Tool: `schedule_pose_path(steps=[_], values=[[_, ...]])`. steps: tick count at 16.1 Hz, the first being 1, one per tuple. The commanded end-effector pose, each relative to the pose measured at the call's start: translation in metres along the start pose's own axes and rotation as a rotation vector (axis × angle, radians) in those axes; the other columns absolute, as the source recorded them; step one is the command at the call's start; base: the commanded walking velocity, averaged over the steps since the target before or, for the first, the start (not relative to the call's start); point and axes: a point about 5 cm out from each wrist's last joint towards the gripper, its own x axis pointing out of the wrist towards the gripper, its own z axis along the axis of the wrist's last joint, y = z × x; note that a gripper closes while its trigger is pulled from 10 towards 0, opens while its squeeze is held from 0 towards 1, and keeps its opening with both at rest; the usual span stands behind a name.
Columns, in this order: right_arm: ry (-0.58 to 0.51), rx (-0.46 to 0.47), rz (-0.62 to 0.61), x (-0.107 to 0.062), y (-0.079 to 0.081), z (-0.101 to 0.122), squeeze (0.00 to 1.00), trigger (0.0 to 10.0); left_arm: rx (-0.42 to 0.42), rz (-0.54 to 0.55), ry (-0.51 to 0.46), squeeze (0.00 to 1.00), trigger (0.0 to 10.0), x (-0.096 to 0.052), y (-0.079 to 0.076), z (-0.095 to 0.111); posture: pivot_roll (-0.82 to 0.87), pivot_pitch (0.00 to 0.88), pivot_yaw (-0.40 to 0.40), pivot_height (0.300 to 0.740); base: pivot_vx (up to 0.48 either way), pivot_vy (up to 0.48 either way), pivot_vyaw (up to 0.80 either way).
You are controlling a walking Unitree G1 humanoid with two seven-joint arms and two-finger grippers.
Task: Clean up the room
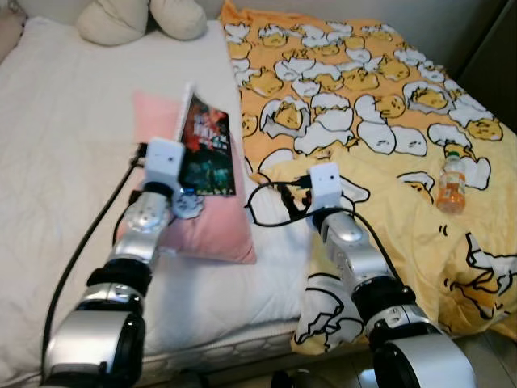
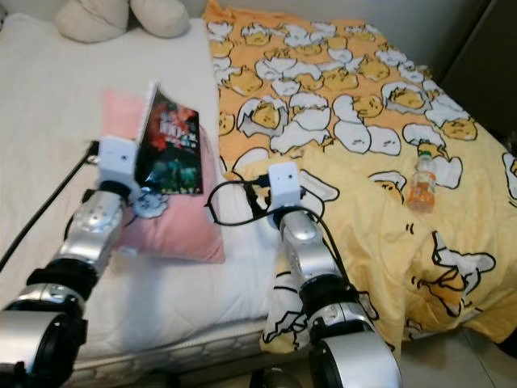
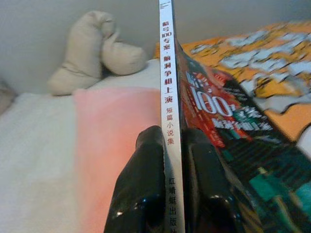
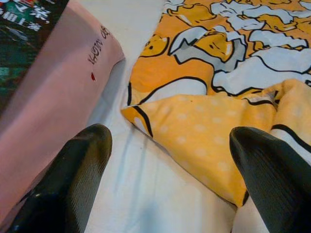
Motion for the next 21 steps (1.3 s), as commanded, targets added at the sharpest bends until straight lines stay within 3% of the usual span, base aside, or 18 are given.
schedule_pose_path(steps=[1,2,3,6,7,8,10,11,12,13,14,15,16,17,18,19,20,21], values=[[0.014,0.006,-0.009,-0.001,-0.003,-0.003,0.00,10.0,0.170,-0.020,-0.093,0.00,0.0,0.003,-0.003,0.013,0.00,0.022,-0.068,0.732,0.000,0.000,0.00],[0.016,0.005,-0.009,-0.001,-0.003,-0.003,0.00,10.0,0.570,-0.095,-0.282,0.00,0.0,0.001,-0.015,0.027,0.00,0.022,-0.068,0.732,0.000,0.000,0.00],[0.019,0.004,-0.008,-0.001,-0.003,-0.004,0.00,10.0,0.767,-0.151,-0.384,0.00,0.0,-0.003,-0.024,0.029,0.01,0.022,-0.071,0.732,0.000,0.000,0.00],[0.018,0.002,-0.006,-0.001,-0.002,-0.003,0.00,10.0,0.935,-0.179,-0.446,0.00,0.0,-0.005,-0.029,0.027,0.00,0.026,-0.071,0.732,0.000,0.000,0.00],[0.019,0.001,-0.006,-0.001,-0.002,-0.004,0.00,10.0,0.956,-0.192,-0.454,0.00,0.0,-0.006,-0.032,0.026,0.00,0.032,-0.070,0.732,0.000,0.000,0.00],[0.021,-0.001,-0.003,-0.001,-0.001,-0.004,0.00,10.0,0.853,-0.178,-0.398,0.00,0.0,-0.007,-0.030,0.021,0.00,0.032,-0.070,0.732,0.000,0.000,0.00],[0.023,-0.001,-0.002,-0.001,0.000,-0.005,0.00,10.0,0.530,-0.035,-0.254,0.00,0.0,-0.003,-0.011,0.016,0.00,0.032,-0.070,0.732,0.000,0.000,0.00],[0.024,0.000,-0.002,-0.001,-0.001,-0.005,0.00,10.0,0.295,0.038,-0.160,0.00,0.0,0.000,-0.001,0.013,0.00,0.036,-0.070,0.732,0.000,0.000,0.00],[0.024,0.000,-0.001,-0.001,-0.001,-0.005,0.00,10.0,0.129,0.053,-0.091,0.00,0.0,0.001,0.001,0.008,0.00,0.038,-0.069,0.732,0.000,0.000,0.00],[0.026,0.001,-0.001,-0.001,-0.001,-0.005,0.00,10.0,-0.137,0.070,0.006,0.00,0.0,0.002,0.003,-0.001,0.00,0.038,-0.069,0.732,0.000,0.000,0.00],[0.026,0.002,-0.001,-0.001,0.000,-0.005,0.00,10.0,-0.201,0.077,0.043,0.00,0.0,0.002,0.005,-0.006,0.00,0.038,-0.069,0.732,0.000,0.000,0.00],[0.028,0.004,0.001,-0.001,0.000,-0.006,0.00,10.0,-0.284,0.034,0.130,0.30,0.0,0.001,0.000,-0.015,0.00,0.040,-0.069,0.732,0.000,0.000,0.00],[0.029,0.004,0.001,-0.001,0.000,-0.006,0.00,10.0,-0.313,0.016,0.152,0.52,0.0,0.001,-0.002,-0.017,0.00,0.040,-0.069,0.732,0.000,0.000,0.00],[0.032,0.004,0.002,-0.001,0.000,-0.007,0.00,10.0,-0.377,-0.067,0.220,1.00,0.0,-0.001,-0.012,-0.024,0.00,0.040,-0.069,0.732,0.000,0.000,0.00],[0.037,0.002,0.005,-0.002,0.001,-0.008,0.00,10.0,-0.428,-0.196,0.315,1.00,0.0,-0.006,-0.028,-0.034,0.00,0.040,-0.069,0.732,0.000,0.000,0.00],[0.039,0.001,0.006,-0.002,0.000,-0.008,0.00,10.0,-0.487,-0.247,0.354,1.00,0.0,-0.009,-0.035,-0.037,0.00,0.044,-0.070,0.732,0.000,0.000,0.00],[0.041,0.000,0.006,-0.002,0.000,-0.008,0.00,10.0,-0.531,-0.312,0.357,1.00,0.0,-0.009,-0.043,-0.035,0.00,0.045,-0.070,0.732,0.000,0.000,0.00],[0.043,0.000,0.006,-0.002,0.000,-0.009,0.00,10.0,-0.522,-0.364,0.347,1.00,0.0,-0.008,-0.048,-0.031,-0.01,0.047,-0.067,0.732,0.000,0.000,0.00]])
